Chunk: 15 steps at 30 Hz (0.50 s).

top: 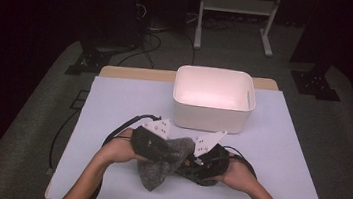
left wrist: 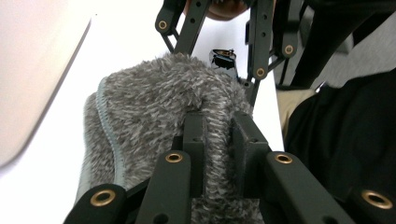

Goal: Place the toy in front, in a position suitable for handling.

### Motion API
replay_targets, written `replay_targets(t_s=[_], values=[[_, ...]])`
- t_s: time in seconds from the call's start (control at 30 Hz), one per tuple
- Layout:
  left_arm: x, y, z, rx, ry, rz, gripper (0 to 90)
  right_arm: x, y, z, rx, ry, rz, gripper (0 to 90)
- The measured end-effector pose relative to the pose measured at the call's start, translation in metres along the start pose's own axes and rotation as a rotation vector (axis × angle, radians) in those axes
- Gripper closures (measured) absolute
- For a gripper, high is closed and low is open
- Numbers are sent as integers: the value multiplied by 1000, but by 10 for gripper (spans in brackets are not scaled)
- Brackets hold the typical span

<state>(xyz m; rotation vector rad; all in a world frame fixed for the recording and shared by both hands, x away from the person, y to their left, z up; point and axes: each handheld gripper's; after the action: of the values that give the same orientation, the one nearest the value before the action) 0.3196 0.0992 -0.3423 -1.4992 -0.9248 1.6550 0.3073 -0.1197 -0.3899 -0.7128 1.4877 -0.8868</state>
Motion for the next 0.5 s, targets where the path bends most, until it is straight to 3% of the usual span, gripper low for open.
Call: replay_targets(t_s=[0.1, 0.27, 0.37, 0.5], values=[[-5, 2, 0, -10, 6, -24, 779, 6, -3, 0, 3, 7, 14, 564], [0, 10, -2, -5, -11, -40, 778, 23, -16, 0, 16, 37, 56, 564], [0, 15, -2, 9, -16, -31, 777, 27, -19, -1, 18, 46, 63, 564], [-6, 10, -1, 21, -1, -19, 778, 31, -19, 0, 11, 62, 101, 566]])
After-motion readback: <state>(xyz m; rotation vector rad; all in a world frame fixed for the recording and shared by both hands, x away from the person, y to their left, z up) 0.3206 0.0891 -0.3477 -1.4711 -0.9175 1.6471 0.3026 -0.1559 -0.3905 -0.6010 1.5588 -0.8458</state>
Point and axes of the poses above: each handheld gripper's, and its own axes: y roughly forward along the jaws, x roughly out of its underside, z roughly to its right, and after that the axes turned 15 degrees about -z, right-handed
